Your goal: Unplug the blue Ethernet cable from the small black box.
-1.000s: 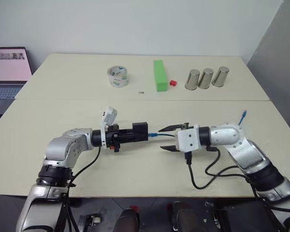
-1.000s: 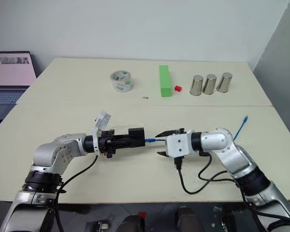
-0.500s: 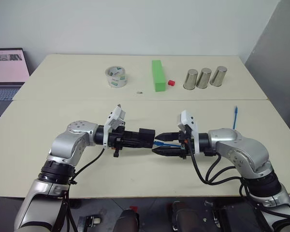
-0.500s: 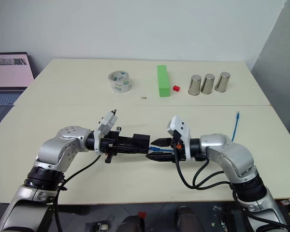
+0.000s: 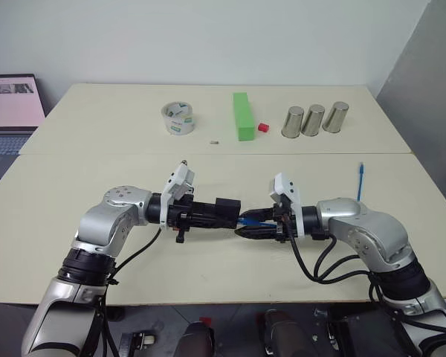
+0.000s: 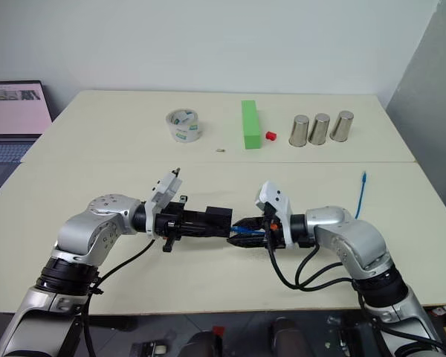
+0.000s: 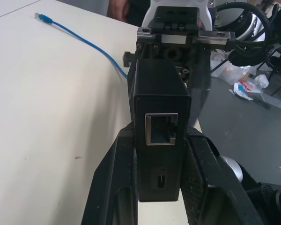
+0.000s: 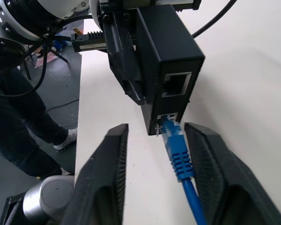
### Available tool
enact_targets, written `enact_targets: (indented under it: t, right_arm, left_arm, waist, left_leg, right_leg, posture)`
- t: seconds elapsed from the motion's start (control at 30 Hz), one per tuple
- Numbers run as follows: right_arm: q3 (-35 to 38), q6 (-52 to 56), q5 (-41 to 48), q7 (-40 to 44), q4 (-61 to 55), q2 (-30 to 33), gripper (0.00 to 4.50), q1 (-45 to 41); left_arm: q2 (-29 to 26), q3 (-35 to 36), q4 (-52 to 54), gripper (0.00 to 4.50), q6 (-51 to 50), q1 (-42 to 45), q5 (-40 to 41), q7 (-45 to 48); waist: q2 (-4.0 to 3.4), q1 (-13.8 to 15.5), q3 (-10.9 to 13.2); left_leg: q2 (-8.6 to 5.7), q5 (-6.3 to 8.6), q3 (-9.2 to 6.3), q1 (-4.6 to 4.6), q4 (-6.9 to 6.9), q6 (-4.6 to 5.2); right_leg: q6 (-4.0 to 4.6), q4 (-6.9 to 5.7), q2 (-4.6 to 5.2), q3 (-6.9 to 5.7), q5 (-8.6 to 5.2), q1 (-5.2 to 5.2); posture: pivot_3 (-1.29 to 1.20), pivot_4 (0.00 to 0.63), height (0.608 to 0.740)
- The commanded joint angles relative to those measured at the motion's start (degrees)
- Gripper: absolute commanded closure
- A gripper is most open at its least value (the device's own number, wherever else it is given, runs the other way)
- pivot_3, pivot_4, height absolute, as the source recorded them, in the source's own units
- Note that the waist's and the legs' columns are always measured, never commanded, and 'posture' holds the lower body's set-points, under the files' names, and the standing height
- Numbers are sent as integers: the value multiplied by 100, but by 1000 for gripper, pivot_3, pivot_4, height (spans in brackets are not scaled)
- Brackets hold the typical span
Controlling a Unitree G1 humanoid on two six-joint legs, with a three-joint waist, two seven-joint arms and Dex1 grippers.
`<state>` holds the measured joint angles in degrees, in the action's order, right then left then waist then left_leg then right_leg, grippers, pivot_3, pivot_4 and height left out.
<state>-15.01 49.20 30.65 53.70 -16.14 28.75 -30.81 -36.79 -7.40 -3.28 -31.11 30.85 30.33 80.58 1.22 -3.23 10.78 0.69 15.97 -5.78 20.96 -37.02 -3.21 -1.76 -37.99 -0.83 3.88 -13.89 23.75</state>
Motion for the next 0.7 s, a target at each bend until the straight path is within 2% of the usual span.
enact_targets:
  t: [0.03,0.17,0.2,0.57,0.7]
  right_arm:
    - [-8,-149,8,213,-25,91,3460,-154]
    - [-41,-191,-42,380,47,200,4442,-232]
    - [-53,-198,-39,422,54,227,4494,-254]
    - [-181,3,32,640,121,307,4492,-456]
    - [-167,-27,-84,795,254,583,4492,-429]
  left_arm:
    - [-81,92,213,3699,19,-6,63,59]
    - [-129,48,233,3699,83,-17,12,136]
    - [-138,32,256,3699,86,-26,12,164]
    - [-302,-244,453,3699,393,-239,-267,393]
    - [-372,-174,126,3699,480,-223,-471,222]
  waist:
    - [0,-1,0]
    - [0,0,0]
    - [0,0,0]
    - [0,0,0]
    - [-1,0,0]
  left_leg:
    - [0,0,-1,0,0,0]
    - [0,0,-1,0,1,0]
    - [0,0,0,0,1,0]
    - [0,0,-1,0,2,0]
    - [0,0,0,0,0,0]
  right_leg:
    - [0,0,0,0,0,0]
    - [0,0,0,0,0,1]
    - [0,0,0,0,0,1]
    - [0,1,0,0,0,1]
    - [0,0,0,0,0,1]
  posture:
    - [0,150,740]
    - [0,150,740]
    - [0,150,740]
    - [0,150,740]
    - [0,150,740]
